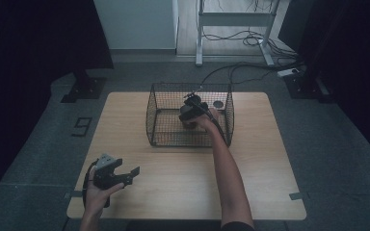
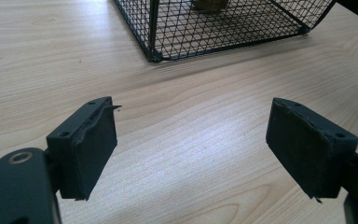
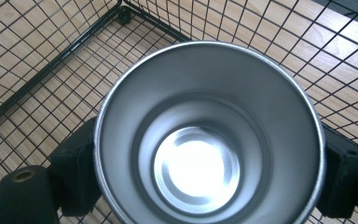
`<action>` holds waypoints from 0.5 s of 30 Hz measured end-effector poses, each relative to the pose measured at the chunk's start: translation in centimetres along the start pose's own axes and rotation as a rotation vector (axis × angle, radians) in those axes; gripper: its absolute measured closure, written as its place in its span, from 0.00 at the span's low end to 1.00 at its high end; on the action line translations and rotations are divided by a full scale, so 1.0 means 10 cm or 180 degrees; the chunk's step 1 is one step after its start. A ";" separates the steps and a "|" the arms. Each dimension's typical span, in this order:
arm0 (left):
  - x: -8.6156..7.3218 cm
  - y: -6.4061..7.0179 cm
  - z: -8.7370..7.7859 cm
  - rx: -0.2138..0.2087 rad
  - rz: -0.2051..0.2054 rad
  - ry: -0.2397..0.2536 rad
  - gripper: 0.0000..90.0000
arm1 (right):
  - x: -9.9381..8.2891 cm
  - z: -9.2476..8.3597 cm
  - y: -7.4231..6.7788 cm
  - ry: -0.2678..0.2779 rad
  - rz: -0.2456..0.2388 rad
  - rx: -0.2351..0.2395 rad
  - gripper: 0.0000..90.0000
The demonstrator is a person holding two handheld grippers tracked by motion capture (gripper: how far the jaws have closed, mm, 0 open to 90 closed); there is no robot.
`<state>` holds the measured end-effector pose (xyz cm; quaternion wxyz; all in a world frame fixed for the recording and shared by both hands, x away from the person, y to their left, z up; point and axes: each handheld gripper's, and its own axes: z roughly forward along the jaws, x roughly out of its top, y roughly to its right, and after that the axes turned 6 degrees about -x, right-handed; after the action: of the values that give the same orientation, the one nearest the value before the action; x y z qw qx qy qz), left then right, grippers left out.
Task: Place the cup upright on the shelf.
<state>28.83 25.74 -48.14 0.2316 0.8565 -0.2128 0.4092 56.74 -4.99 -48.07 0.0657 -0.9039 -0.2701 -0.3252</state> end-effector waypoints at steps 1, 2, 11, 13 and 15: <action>0.00 0.00 0.00 -0.0002 0.0001 -0.0001 0.18 | 0.00 0.00 0.00 -0.0006 -0.0005 0.0001 0.16; 0.00 0.00 0.00 -0.0005 0.0002 0.0000 0.18 | 0.00 0.00 0.01 -0.0028 -0.0013 -0.0005 0.16; 0.00 0.01 0.01 -0.0012 0.0013 -0.0006 0.18 | -0.03 -0.02 0.04 -0.0147 -0.0012 -0.0066 0.15; 0.00 0.01 0.02 -0.0008 0.0014 -0.0007 0.18 | -0.03 -0.02 0.03 -0.0188 -0.0091 -0.0110 0.15; 0.00 0.02 0.02 -0.0014 0.0017 -0.0010 0.18 | -0.03 -0.02 0.02 -0.0226 -0.0167 -0.0127 0.14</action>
<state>28.85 25.43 -48.19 0.2320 0.8561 -0.2164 0.4080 56.57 -5.31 -48.08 0.0294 -0.9085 -0.2894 -0.2998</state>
